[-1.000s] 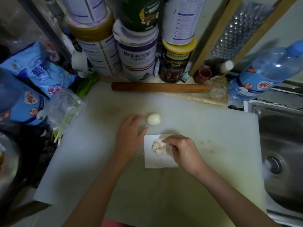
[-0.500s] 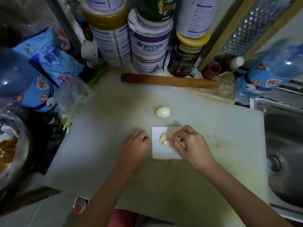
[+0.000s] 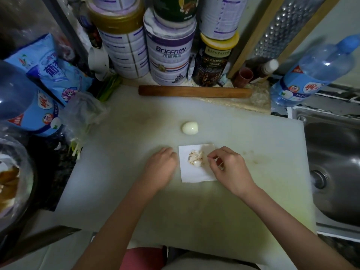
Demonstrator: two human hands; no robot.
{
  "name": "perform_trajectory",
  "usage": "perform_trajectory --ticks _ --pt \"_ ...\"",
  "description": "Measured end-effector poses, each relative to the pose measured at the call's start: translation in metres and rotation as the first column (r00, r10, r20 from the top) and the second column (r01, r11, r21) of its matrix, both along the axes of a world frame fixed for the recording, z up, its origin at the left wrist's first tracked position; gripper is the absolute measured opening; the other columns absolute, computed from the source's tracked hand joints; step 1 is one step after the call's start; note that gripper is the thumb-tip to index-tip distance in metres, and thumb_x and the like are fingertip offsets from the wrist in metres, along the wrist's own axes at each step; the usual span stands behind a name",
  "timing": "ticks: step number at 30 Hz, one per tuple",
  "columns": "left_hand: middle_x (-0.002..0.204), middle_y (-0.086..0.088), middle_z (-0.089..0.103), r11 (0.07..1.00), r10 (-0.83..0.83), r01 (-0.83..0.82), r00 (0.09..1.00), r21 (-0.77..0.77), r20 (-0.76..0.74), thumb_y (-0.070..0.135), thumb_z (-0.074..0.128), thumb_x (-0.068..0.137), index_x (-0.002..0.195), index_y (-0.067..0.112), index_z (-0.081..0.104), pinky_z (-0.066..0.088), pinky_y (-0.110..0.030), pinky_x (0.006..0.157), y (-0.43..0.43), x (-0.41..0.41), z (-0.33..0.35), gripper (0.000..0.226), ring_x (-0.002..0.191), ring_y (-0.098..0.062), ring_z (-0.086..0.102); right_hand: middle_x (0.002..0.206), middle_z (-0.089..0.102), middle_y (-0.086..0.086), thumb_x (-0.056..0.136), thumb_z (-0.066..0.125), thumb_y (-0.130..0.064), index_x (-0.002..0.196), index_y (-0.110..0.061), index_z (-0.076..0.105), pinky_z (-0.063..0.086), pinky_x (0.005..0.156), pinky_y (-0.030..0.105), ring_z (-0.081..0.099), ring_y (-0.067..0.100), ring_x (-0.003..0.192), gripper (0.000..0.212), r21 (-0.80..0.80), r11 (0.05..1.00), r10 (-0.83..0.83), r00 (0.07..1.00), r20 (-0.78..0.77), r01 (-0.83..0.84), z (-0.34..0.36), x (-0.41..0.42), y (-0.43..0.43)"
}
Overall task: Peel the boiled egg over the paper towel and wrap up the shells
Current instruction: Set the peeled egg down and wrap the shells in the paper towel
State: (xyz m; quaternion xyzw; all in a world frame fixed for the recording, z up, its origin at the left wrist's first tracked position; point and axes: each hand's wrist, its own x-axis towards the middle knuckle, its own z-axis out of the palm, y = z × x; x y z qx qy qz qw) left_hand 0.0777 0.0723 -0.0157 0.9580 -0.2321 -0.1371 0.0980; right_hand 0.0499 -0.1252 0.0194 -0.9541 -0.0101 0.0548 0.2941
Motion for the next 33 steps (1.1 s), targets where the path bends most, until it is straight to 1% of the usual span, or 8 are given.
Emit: perform_trajectory --ticks 5,13,17,19,22,27,30,33 --pt "0.089 -0.007 0.057 0.911 0.190 -0.215 0.976 -0.351 -0.104 0.010 0.052 0.087 0.081 0.009 0.059 0.042 -0.034 0.076 0.008 -0.007 0.006 0.009 0.090 -0.025 0.053 0.084 0.065 0.005 0.085 0.060 -0.010 0.087 -0.009 0.069 0.051 0.068 0.027 0.055 0.009 0.059 0.009 0.045 0.999 -0.027 1.000 0.011 0.026 0.000 -0.001 0.001" --pt "0.090 0.002 0.062 0.884 0.216 -0.260 0.964 -0.388 -0.154 0.022 0.063 0.083 0.083 0.016 0.063 0.045 -0.033 0.075 -0.023 -0.008 0.006 0.005 0.088 -0.018 0.057 0.065 0.068 0.001 0.076 0.063 -0.008 0.069 -0.015 0.067 0.051 0.066 0.031 0.063 0.020 0.063 0.010 0.031 0.993 -0.114 0.988 -0.101 0.117 -0.004 0.003 0.004" --pt "0.084 0.004 0.065 0.863 0.232 -0.266 0.964 -0.431 -0.130 0.013 0.065 0.079 0.081 0.018 0.064 0.048 -0.034 0.071 -0.028 -0.008 0.009 0.005 0.082 -0.019 0.060 0.055 0.058 -0.002 0.079 0.063 -0.032 0.062 -0.018 0.059 0.049 0.061 0.032 0.054 0.018 0.054 0.023 0.066 0.991 -0.110 0.985 -0.131 0.120 0.000 0.002 0.007" --pt "0.086 0.007 0.068 0.860 0.225 -0.258 0.966 -0.441 -0.126 0.009 0.062 0.080 0.087 0.021 0.067 0.049 -0.031 0.073 -0.028 -0.010 0.009 0.015 0.085 -0.016 0.061 0.069 0.062 0.006 0.086 0.055 -0.036 0.071 -0.012 0.069 0.049 0.064 0.035 0.056 0.023 0.061 0.031 0.020 1.000 -0.015 0.990 -0.139 0.017 0.002 0.001 0.007" --pt "0.095 0.007 0.068 0.860 0.213 -0.227 0.974 -0.458 -0.083 -0.001 0.055 0.078 0.096 0.023 0.069 0.048 -0.031 0.078 -0.025 -0.012 0.007 0.034 0.095 -0.013 0.058 0.091 0.062 0.007 0.086 0.058 -0.009 0.094 -0.016 0.074 0.050 0.072 0.036 0.060 0.024 0.076 0.020 -0.013 0.997 0.068 0.992 -0.103 -0.070 0.002 0.000 0.004" --pt "0.101 0.004 0.070 0.759 0.321 -0.349 0.935 -0.550 -0.151 0.000 0.062 0.078 0.099 0.016 0.068 0.050 -0.034 0.086 -0.007 -0.017 0.003 0.027 0.096 -0.018 0.064 0.062 0.066 0.004 0.084 0.063 -0.031 0.069 -0.016 0.066 0.045 0.057 0.031 0.061 0.028 0.065 0.022 -0.137 0.988 -0.075 0.996 -0.046 0.068 -0.001 0.000 0.004" --pt "0.098 0.001 0.069 0.773 0.409 -0.403 0.907 -0.490 -0.101 0.005 0.067 0.078 0.098 0.014 0.069 0.050 -0.035 0.084 0.009 -0.019 0.003 0.022 0.094 -0.021 0.064 0.088 0.064 0.004 0.086 0.059 -0.045 0.077 -0.022 0.073 0.045 0.073 0.030 0.060 0.019 0.084 0.029 -0.129 0.991 0.031 0.994 -0.108 -0.045 -0.002 -0.002 0.003" --pt "0.102 -0.001 0.062 0.885 0.356 -0.358 0.932 -0.297 -0.063 0.015 0.067 0.080 0.098 0.016 0.069 0.046 -0.033 0.083 0.019 -0.022 0.001 0.018 0.100 -0.022 0.056 0.115 0.055 0.008 0.089 0.057 -0.030 0.100 -0.018 0.072 0.038 0.091 0.030 0.055 0.021 0.106 0.022 -0.095 0.985 0.126 0.980 -0.155 -0.142 -0.007 -0.004 0.002"
